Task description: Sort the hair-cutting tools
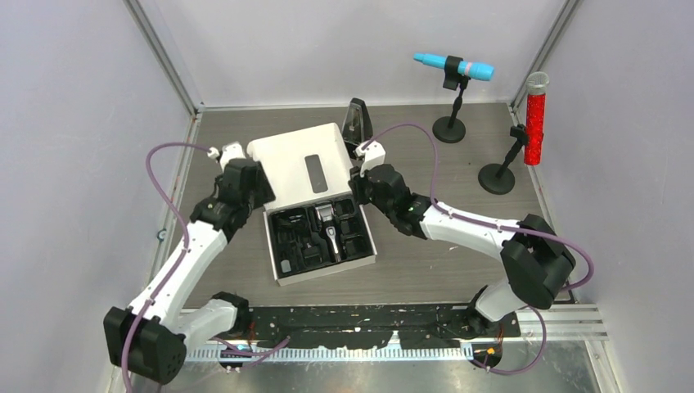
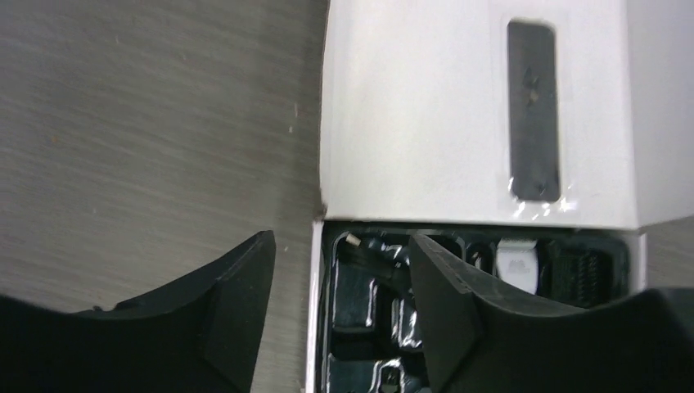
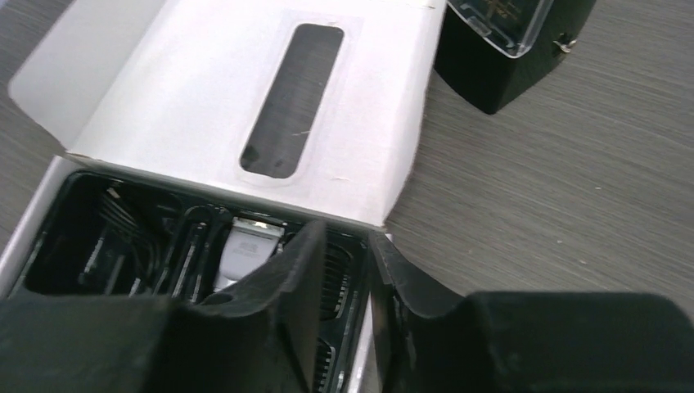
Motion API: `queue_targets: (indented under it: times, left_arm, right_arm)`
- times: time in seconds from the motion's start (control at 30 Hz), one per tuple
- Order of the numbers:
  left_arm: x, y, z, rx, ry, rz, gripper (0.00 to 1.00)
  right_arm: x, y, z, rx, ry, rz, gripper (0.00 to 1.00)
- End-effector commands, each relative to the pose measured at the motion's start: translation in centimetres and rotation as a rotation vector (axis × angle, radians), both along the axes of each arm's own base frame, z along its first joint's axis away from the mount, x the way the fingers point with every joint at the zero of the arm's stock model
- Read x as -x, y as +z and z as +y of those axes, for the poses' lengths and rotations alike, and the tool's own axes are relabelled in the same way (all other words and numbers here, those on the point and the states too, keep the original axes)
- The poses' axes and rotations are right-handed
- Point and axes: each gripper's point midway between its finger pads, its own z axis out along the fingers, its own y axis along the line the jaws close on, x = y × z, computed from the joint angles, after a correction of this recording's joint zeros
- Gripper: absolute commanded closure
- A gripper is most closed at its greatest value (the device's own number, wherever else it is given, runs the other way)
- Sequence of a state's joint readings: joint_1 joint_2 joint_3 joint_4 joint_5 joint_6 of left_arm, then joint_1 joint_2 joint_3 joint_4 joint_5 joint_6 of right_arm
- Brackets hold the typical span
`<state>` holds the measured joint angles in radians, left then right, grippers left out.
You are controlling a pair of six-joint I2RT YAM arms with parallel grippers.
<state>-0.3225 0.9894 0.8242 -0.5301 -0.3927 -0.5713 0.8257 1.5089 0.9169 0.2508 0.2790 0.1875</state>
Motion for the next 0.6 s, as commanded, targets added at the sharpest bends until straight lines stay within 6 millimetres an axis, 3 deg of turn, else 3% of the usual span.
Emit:
queue_targets:
  times: [0.0,0.2,0.23,0.37,0.4,0.43,0.57]
  left_arm:
    - [-3.5,4.3,0.2,0.013,0.003,-0.003,0.34]
    - [-7.5,3.4,1.4,0.075,0.011,0.145,0.26]
    - [-8.1,3.1,1.4,0.105,0.006,0.169,0.25]
    - [-10.5,1.7,1.1,0.240,-0.051,0.216,0.21]
    - [-10.9,1.4,0.4,0.291,-0.090,0.219,0.19]
    - [-11.5,1.2,1.6,0.330,-0.073,0.208,0.18]
    - [-13.0,0.8,2.6,0.474,-0.074,0.154,0.13]
  right_arm:
    - [-1.3,3.8,-0.8,-0.023,-0.027,-0.010,0.62]
    - [-3.3,4.3,-0.9,-0.041,0.019,0.059,0.37]
    - [-4.2,4.1,-1.5,-0.053,0.006,0.078,0.35]
    - [-6.2,3.0,-0.8,-0.069,0.080,0.206,0.27]
    - [-7.5,2.9,-0.5,-0.072,0.079,0.216,0.25]
    - [-8.1,2.4,0.2,-0.073,0.098,0.244,0.24]
    - [-10.5,1.3,1.0,-0.129,0.120,0.314,0.15]
